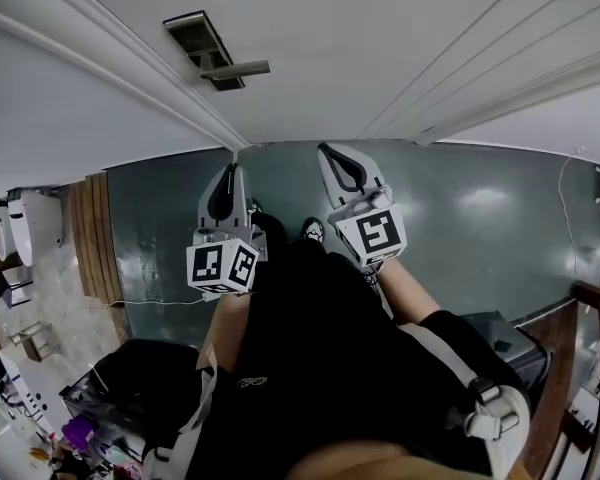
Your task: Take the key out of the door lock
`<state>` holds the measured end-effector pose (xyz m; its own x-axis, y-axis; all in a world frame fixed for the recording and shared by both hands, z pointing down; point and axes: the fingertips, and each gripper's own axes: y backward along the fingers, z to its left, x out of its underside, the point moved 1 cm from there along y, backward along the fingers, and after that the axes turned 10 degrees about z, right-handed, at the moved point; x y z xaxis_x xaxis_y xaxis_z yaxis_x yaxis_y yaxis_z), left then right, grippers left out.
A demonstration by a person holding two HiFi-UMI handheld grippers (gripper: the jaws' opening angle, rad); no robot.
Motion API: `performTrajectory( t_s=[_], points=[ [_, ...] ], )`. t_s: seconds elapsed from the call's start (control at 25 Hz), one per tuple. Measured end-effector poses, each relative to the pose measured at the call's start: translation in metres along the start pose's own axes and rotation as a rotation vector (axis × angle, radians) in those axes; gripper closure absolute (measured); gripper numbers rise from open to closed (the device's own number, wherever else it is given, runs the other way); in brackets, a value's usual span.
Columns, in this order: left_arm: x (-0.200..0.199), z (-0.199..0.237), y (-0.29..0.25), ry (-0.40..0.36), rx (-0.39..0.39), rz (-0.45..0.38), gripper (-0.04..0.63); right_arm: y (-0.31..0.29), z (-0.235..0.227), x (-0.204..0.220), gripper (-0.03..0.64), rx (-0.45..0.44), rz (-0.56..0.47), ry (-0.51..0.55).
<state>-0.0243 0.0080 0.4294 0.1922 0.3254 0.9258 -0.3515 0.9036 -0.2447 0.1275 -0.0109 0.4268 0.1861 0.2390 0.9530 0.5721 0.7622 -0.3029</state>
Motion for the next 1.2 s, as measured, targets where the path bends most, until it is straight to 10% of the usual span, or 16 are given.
performTrajectory(
  t_s=[0.52,1.2],
  points=[
    [-0.070,-0.031,0.022,-0.131,-0.024,-0.139,0.558,0.034,-0.005,-0.082,0.609,0.019,-0.192,0.101],
    [-0.083,-0.048,0.021,-0.220,-0.012,-0.176,0.558,0.029,-0.001,-0.085,0.609,0.027,-0.211,0.130]
  ],
)
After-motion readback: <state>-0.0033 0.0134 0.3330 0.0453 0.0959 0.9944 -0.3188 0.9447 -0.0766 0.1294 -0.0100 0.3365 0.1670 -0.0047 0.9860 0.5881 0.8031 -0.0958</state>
